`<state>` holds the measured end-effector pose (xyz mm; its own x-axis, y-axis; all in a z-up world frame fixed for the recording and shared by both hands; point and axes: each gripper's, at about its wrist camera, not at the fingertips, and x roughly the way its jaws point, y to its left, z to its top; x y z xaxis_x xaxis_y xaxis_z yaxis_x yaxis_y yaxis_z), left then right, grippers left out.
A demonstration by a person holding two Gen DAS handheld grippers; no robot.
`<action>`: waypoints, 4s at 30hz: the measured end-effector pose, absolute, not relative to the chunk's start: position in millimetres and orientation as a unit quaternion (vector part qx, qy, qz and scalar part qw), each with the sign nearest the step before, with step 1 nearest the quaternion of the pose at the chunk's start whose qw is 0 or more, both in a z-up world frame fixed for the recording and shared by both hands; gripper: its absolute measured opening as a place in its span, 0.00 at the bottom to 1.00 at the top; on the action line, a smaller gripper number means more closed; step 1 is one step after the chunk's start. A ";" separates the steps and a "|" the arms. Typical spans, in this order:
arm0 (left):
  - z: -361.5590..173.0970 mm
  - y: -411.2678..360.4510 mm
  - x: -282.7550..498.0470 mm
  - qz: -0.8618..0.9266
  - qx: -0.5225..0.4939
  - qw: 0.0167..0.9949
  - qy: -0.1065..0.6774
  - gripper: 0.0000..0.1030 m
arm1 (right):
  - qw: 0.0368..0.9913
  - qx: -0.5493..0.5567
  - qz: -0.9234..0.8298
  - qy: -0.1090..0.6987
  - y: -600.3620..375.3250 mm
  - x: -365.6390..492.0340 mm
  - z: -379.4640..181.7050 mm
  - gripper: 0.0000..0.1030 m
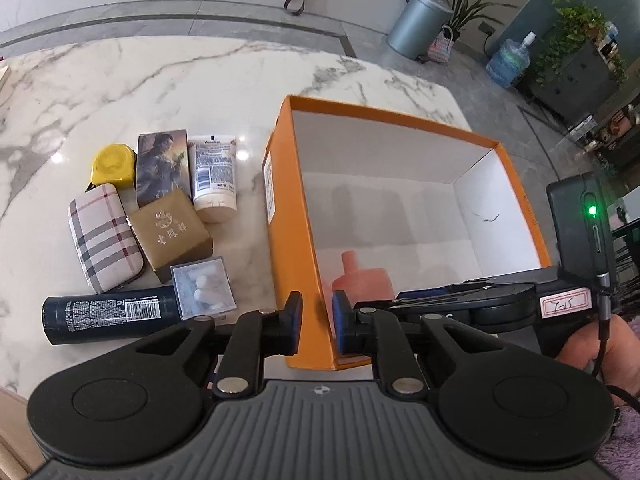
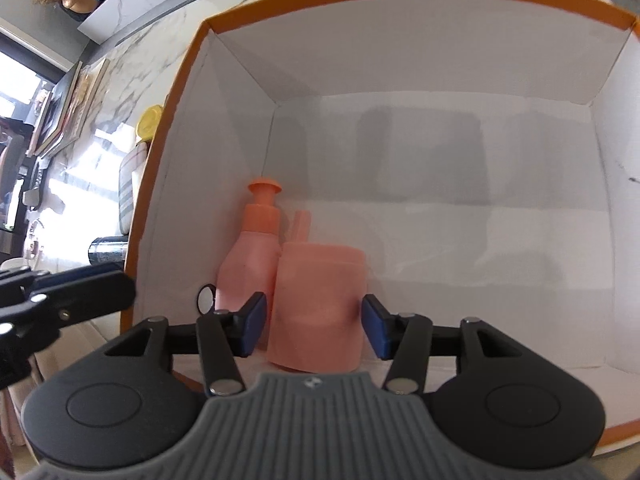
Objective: Organize rigid objects
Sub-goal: 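Open both grippers and withdraw them from the box, then grasp the black spray can with the left gripper while the right grasps the printed tin, then lift the spray can and tin and carry them over the orange box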
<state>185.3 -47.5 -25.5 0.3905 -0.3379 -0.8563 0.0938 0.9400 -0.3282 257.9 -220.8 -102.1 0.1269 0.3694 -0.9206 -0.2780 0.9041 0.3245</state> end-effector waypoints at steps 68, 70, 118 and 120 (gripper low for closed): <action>-116.3 31.3 185.1 -0.260 0.286 0.753 0.531 0.49 | 0.749 -0.165 0.325 0.553 -46.6 177.4 -115.2 0.13; -112.8 41.4 191.8 -0.246 0.219 0.752 0.570 0.48 | 0.750 -0.163 0.326 0.552 -47.2 177.4 -114.6 0.13; -40.7 89.1 144.6 -0.122 -0.186 0.797 0.561 0.45 | 0.812 -0.050 0.325 0.482 -105.3 127.3 -51.5 0.13; -28.0 85.4 143.6 -0.128 -0.187 0.804 0.550 0.45 | 0.820 -0.044 0.324 0.469 -111.5 125.7 -41.4 0.13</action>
<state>143.6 85.4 -28.0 0.3622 -0.4121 -0.8361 0.0008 0.8971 -0.4419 125.7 -111.5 -41.4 0.3499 0.4908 -0.7979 -0.5732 0.7859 0.2321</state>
